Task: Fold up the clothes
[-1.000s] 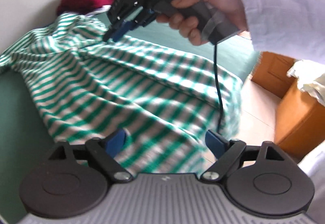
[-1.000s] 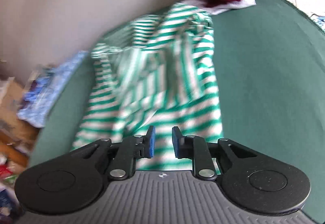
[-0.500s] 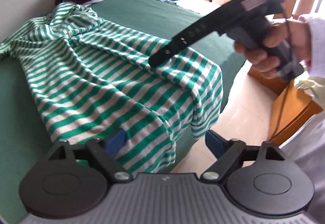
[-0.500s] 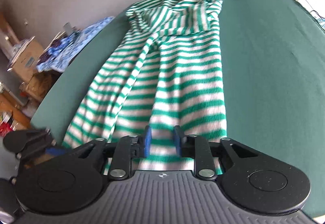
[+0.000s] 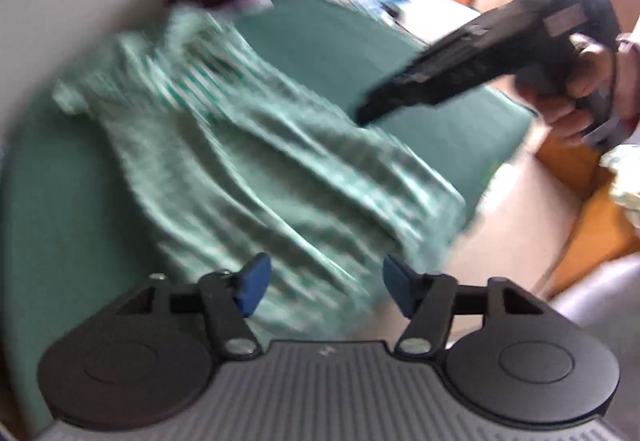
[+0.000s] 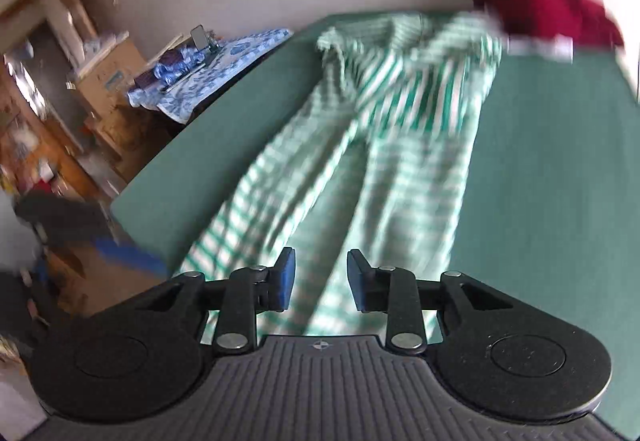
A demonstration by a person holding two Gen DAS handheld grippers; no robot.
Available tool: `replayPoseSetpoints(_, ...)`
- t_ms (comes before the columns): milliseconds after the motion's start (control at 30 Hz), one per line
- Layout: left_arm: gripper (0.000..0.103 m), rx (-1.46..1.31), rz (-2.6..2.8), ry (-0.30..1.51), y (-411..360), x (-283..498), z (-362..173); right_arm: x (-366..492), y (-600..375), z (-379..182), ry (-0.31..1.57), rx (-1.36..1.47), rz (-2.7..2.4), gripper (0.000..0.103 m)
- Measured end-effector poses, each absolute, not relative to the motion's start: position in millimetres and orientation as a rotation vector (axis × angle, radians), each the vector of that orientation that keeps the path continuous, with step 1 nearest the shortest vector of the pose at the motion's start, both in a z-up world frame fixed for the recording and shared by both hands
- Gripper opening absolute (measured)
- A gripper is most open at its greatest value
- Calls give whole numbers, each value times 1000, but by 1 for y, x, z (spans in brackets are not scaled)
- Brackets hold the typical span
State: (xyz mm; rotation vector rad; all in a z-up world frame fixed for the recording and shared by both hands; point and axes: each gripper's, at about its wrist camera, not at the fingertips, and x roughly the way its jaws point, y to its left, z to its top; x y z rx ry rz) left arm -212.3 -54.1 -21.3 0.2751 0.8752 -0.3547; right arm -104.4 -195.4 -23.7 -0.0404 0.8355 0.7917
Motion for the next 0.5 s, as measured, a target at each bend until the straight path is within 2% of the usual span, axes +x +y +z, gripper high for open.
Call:
replayPoseSetpoints(233,60,402,-215,649,-3,-112,108,-31,-173,125,697,25,752,41)
replayPoseSetpoints(400,61,423,-178,525,18,-43,165,10,-139,188,622,101,687,42)
replayPoseSetpoints(500,67,457,-189,472,27,-9,181,29,-115,217,556,54,633,49)
